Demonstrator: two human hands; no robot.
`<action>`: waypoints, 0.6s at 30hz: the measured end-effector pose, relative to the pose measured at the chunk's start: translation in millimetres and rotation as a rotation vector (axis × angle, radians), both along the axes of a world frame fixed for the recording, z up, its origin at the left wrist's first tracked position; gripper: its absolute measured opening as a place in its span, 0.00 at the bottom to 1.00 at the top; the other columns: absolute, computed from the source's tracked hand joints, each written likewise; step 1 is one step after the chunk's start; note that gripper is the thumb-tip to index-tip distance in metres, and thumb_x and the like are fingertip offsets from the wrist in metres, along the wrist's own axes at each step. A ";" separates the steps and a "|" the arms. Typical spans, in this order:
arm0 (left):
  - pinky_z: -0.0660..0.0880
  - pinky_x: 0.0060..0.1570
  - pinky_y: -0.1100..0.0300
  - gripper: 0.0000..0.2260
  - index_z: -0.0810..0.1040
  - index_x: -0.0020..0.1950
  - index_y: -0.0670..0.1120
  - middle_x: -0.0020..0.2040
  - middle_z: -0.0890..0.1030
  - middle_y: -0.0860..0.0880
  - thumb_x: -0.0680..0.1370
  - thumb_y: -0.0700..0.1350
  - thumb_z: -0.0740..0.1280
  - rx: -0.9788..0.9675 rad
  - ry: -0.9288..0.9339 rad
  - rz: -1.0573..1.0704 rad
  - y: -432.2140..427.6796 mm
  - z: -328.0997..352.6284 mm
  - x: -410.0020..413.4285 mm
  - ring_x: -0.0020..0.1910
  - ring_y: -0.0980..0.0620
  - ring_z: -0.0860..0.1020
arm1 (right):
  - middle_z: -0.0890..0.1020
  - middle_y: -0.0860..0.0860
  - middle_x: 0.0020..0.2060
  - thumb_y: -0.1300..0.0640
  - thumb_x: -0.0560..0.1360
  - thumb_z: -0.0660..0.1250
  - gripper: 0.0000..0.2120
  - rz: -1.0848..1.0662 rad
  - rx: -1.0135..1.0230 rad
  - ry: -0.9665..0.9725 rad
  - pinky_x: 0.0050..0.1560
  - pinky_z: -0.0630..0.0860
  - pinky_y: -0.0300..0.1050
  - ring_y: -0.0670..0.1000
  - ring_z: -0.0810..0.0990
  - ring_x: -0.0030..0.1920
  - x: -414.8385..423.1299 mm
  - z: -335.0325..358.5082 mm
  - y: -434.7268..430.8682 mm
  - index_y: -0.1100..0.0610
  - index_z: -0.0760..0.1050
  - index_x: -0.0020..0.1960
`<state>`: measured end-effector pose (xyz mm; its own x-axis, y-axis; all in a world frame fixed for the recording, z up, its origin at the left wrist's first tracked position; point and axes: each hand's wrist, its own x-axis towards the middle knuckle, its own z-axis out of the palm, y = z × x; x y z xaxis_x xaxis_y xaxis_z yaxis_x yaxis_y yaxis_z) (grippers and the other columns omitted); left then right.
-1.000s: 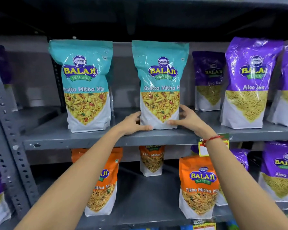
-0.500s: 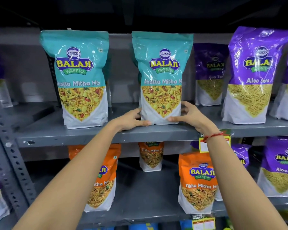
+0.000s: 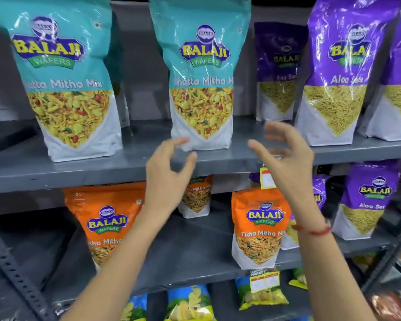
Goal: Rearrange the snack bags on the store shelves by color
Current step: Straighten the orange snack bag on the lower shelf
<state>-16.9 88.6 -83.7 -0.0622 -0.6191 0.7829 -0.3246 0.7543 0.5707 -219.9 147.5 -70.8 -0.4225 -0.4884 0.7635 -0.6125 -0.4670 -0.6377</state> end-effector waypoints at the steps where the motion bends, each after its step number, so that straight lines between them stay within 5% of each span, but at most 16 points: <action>1: 0.70 0.54 0.71 0.10 0.78 0.55 0.46 0.53 0.80 0.54 0.74 0.43 0.69 -0.036 0.000 -0.034 10.0 -19.5 -5.2 0.52 0.61 0.75 | 0.81 0.51 0.50 0.52 0.69 0.74 0.15 -0.015 -0.026 -0.036 0.46 0.77 0.38 0.45 0.80 0.49 -1.6 -17.6 11.3 0.53 0.77 0.55; 5: 0.71 0.50 0.69 0.11 0.77 0.55 0.49 0.51 0.79 0.58 0.73 0.44 0.70 0.211 -0.129 -0.179 10.1 -113.3 -30.3 0.51 0.62 0.77 | 0.82 0.57 0.44 0.52 0.70 0.72 0.12 -0.148 0.053 -0.211 0.41 0.74 0.31 0.45 0.79 0.43 -27.1 -119.0 32.1 0.56 0.76 0.50; 9: 0.72 0.57 0.58 0.31 0.66 0.69 0.49 0.67 0.72 0.49 0.69 0.51 0.73 0.654 -0.365 -0.222 -19.8 -202.6 -58.3 0.64 0.51 0.73 | 0.79 0.56 0.53 0.39 0.62 0.73 0.34 -0.201 0.534 -0.421 0.49 0.74 0.49 0.56 0.78 0.53 -69.3 -219.7 29.2 0.56 0.71 0.61; 12: 0.67 0.66 0.51 0.44 0.57 0.74 0.46 0.75 0.63 0.45 0.65 0.55 0.75 0.841 -0.583 -0.263 -32.9 -242.1 -77.4 0.71 0.45 0.65 | 0.74 0.52 0.59 0.51 0.64 0.78 0.42 0.046 0.868 -0.434 0.54 0.72 0.47 0.56 0.73 0.61 -90.6 -257.4 20.3 0.53 0.60 0.71; 15: 0.68 0.66 0.49 0.44 0.58 0.73 0.45 0.74 0.65 0.45 0.64 0.56 0.76 0.983 -0.622 -0.333 -34.3 -264.7 -95.2 0.71 0.44 0.66 | 0.77 0.49 0.57 0.62 0.61 0.79 0.41 0.278 0.956 -0.373 0.48 0.76 0.33 0.51 0.77 0.59 -99.3 -270.9 5.5 0.50 0.61 0.67; 18: 0.71 0.63 0.49 0.35 0.64 0.68 0.45 0.70 0.71 0.45 0.67 0.52 0.75 1.026 -0.583 -0.380 -30.7 -273.0 -111.1 0.66 0.45 0.71 | 0.78 0.51 0.55 0.59 0.57 0.82 0.44 0.199 0.996 -0.348 0.53 0.73 0.42 0.54 0.76 0.59 -100.2 -275.5 -7.7 0.55 0.63 0.66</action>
<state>-128.0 57.9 -356.7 -0.5482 -0.7957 -0.2577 -0.5866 0.1461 0.7966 -320.2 139.8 -346.3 -0.3847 -0.9085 -0.1633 -0.2936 0.2882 -0.9115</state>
